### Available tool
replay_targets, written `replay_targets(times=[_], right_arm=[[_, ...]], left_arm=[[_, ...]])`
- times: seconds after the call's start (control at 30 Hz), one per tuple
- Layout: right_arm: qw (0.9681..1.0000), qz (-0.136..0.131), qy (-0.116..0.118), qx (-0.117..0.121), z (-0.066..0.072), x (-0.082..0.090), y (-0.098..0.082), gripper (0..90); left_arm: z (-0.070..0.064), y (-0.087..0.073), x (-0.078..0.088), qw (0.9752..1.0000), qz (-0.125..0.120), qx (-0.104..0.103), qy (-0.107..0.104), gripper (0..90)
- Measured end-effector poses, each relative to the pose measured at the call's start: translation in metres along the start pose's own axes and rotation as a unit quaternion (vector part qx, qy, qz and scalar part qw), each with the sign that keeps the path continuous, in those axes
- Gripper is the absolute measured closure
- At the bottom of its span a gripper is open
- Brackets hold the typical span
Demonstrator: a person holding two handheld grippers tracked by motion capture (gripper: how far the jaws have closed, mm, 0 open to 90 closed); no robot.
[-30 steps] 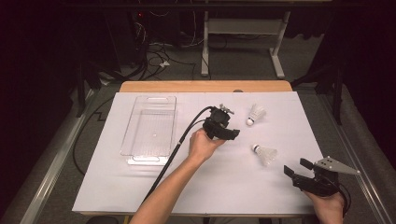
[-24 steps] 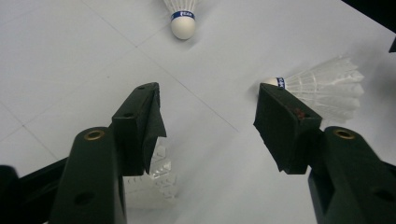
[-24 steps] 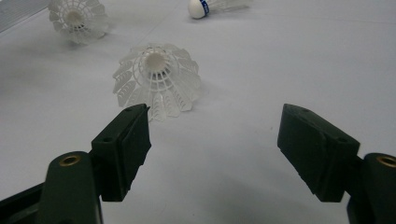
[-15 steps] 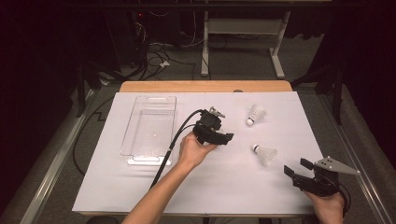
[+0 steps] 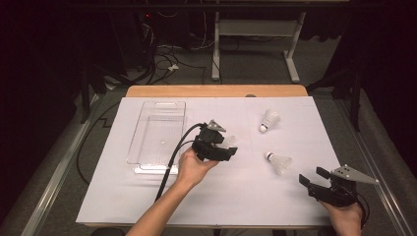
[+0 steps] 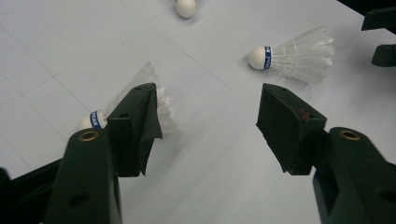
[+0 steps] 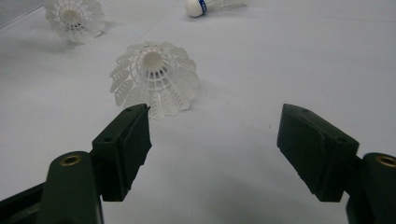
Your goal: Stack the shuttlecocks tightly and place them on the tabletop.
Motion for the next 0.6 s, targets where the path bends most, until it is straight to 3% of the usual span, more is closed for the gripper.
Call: replay_targets(times=[0.6], right_arm=[[1.0,0.0,-0.002,0.0,0.0,0.0,0.0,26.1]], left_arm=[[-0.009,-0.038,0.029,0.9999,-0.014,0.0,0.002,39.0]])
Point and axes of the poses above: each handheld gripper's, and its own axes: x roughly backward along the jaws, y roughly out of its top, z roughly to its left, the point moved 4 cm from there along -x, roughly forward along the jaws, and after that the axes turned 11 degrees about -y, right-handed, at the moved point
